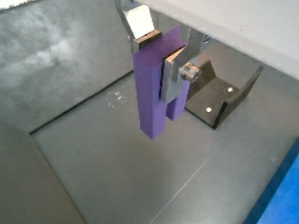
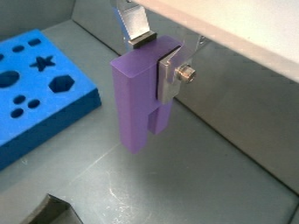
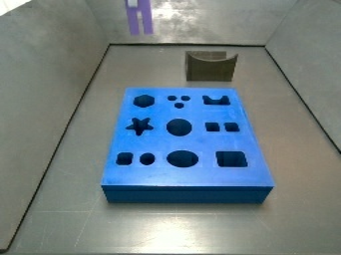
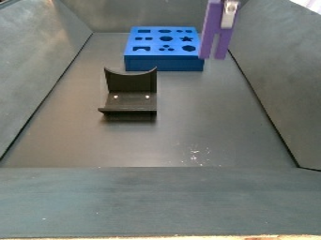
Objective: Pick up the double-square object. Move up. Place the double-square object on the fixture. Regrasp the double-square object. Rotate the double-square object. Move to above the board. Insert the double-square object.
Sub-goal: Rotate the double-square object.
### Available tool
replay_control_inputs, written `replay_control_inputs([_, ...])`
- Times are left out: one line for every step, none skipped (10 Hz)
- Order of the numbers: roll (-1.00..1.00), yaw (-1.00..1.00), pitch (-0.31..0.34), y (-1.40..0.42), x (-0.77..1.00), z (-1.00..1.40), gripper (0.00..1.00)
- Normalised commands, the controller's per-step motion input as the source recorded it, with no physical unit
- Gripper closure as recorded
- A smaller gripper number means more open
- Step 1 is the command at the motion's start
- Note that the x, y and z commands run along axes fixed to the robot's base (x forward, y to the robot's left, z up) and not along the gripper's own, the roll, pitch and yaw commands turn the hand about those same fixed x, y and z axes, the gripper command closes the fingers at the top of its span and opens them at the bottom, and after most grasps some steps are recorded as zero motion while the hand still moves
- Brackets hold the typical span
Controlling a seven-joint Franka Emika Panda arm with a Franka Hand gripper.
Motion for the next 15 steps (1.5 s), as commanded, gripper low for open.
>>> replay_control_inputs([0.00, 0.03, -0.052, 0.01, 0.02, -1.00, 1.00])
replay_control_inputs([0.00, 0.02, -0.054, 0.01, 0.02, -1.00, 1.00])
replay_control_inputs([0.00, 0.02, -0.056, 0.01, 0.02, -1.00, 1.00])
replay_control_inputs([-0.01, 0.02, -0.060, 0.02, 0.03, -1.00, 1.00])
replay_control_inputs([-0.01, 0.02, -0.060, 0.02, 0.03, -1.00, 1.00])
replay_control_inputs([-0.01, 0.02, -0.061, 0.02, 0.02, -1.00, 1.00])
replay_control_inputs([-0.01, 0.02, -0.065, 0.02, 0.02, -1.00, 1.00])
replay_control_inputs([-0.01, 0.02, -0.068, 0.01, 0.02, -0.91, 1.00])
replay_control_inputs([-0.02, 0.02, -0.068, 0.01, 0.02, -0.78, 1.00])
replay_control_inputs([-0.02, 0.02, -0.065, 0.01, 0.02, -0.62, 1.00])
replay_control_inputs([-0.02, 0.02, -0.064, 0.01, 0.02, -0.50, 1.00])
replay_control_inputs([-0.02, 0.02, -0.059, 0.01, 0.03, -0.38, 1.00])
replay_control_inputs([-0.03, 0.02, -0.049, 0.01, 0.03, -0.22, 1.00])
replay_control_inputs([-0.03, 0.02, -0.035, 0.01, 0.01, -0.22, 1.00])
replay_control_inputs([0.00, 0.00, 0.000, 0.00, 0.00, 0.00, 0.00])
